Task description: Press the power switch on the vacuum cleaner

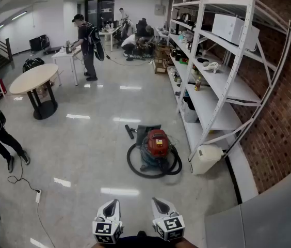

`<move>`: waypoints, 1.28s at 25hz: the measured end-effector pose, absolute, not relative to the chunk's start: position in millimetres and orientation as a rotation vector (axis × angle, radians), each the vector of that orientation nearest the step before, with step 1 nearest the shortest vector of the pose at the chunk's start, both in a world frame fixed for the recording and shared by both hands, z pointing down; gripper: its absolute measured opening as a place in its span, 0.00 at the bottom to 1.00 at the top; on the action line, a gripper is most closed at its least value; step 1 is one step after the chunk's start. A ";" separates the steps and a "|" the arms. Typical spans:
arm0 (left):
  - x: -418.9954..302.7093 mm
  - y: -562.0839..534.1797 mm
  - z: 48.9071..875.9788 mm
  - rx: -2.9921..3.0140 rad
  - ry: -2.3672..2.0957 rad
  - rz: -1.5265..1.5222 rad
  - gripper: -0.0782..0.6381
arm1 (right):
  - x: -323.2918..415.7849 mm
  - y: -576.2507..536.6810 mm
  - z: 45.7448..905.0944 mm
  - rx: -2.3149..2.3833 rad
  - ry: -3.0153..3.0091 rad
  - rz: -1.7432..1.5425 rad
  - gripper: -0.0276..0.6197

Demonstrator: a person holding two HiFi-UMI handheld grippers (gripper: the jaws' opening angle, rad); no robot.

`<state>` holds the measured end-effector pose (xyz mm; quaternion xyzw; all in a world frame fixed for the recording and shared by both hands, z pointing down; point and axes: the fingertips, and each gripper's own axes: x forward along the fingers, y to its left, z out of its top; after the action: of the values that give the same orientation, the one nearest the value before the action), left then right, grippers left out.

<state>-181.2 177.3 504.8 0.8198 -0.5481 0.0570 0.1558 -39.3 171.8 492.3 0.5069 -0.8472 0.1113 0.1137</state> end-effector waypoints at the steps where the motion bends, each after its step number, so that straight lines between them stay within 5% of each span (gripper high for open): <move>1: -180.5 177.3 507.8 2.347 -1.568 0.169 0.13 | -38.4 171.3 492.0 1.486 -2.487 0.324 0.03; 32: -154.9 175.9 514.7 2.377 -1.589 0.240 0.13 | -18.0 175.7 504.9 1.432 -2.544 0.430 0.03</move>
<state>-154.9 175.9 514.7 0.8208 -0.5486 0.0830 0.1356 -18.0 175.7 504.9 0.4830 -0.8582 0.1451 0.0953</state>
